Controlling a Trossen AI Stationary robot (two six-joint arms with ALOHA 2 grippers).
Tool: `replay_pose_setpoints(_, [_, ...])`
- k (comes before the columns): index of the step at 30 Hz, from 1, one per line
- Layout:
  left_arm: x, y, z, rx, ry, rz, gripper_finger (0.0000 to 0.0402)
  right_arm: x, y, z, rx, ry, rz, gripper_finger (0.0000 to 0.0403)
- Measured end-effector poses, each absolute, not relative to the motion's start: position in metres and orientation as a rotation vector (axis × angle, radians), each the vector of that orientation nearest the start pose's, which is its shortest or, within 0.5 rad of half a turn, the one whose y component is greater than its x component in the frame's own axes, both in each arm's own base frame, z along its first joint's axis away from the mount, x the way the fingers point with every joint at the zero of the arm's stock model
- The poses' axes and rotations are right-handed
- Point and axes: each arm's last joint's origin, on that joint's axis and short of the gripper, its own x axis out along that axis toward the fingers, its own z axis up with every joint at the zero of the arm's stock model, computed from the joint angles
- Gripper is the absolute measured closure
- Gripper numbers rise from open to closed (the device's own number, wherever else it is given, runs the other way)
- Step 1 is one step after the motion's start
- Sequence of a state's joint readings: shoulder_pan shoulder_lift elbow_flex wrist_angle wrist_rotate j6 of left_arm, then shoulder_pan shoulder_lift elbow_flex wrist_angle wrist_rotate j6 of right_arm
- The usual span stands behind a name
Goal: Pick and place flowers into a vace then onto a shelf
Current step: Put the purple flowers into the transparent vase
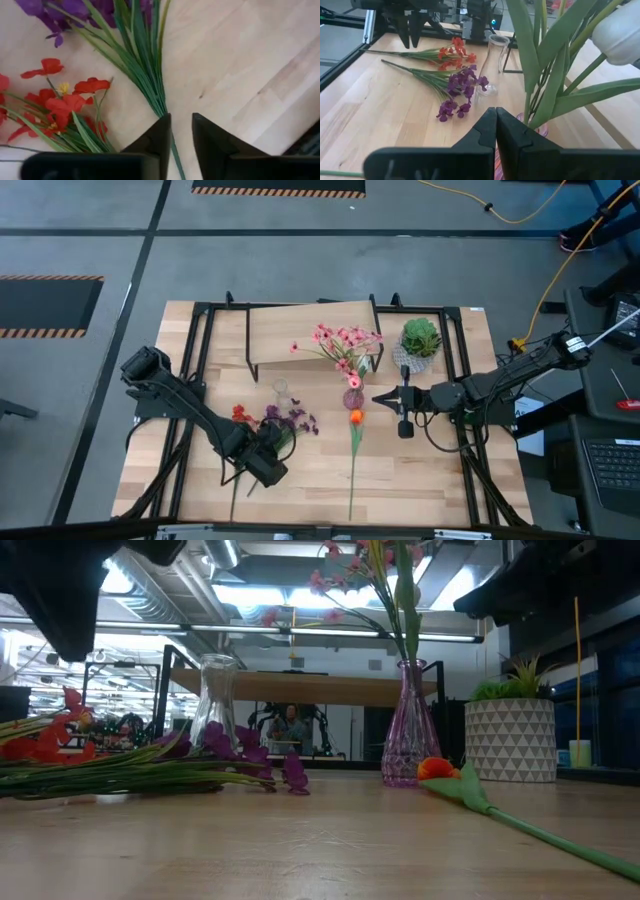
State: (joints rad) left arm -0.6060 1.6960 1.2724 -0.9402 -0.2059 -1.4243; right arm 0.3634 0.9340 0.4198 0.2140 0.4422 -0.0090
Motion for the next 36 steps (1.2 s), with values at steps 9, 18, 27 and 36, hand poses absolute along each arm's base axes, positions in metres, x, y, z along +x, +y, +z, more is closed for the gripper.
replay_pose_setpoints(9, [0.272, -0.180, 0.210, -0.672, 1.166, 0.657, 0.0238, 0.187, 0.058, 0.219, -0.126, 0.286, -0.077, 0.0389])
replay_pose_setpoints(18, [0.281, -0.184, 0.176, -0.672, 1.225, 0.773, 0.0202, 0.187, 0.058, 0.218, -0.125, 0.290, -0.077, 0.0389])
replay_pose_setpoints(27, [0.289, -0.180, 0.155, -0.659, 1.292, 0.821, 0.0205, 0.187, 0.058, 0.218, -0.103, 0.291, -0.080, 0.0389])
replay_pose_setpoints(36, [0.295, -0.175, 0.151, -0.679, 1.292, 0.815, 0.0206, 0.187, 0.058, 0.218, -0.105, 0.293, -0.080, 0.0389])
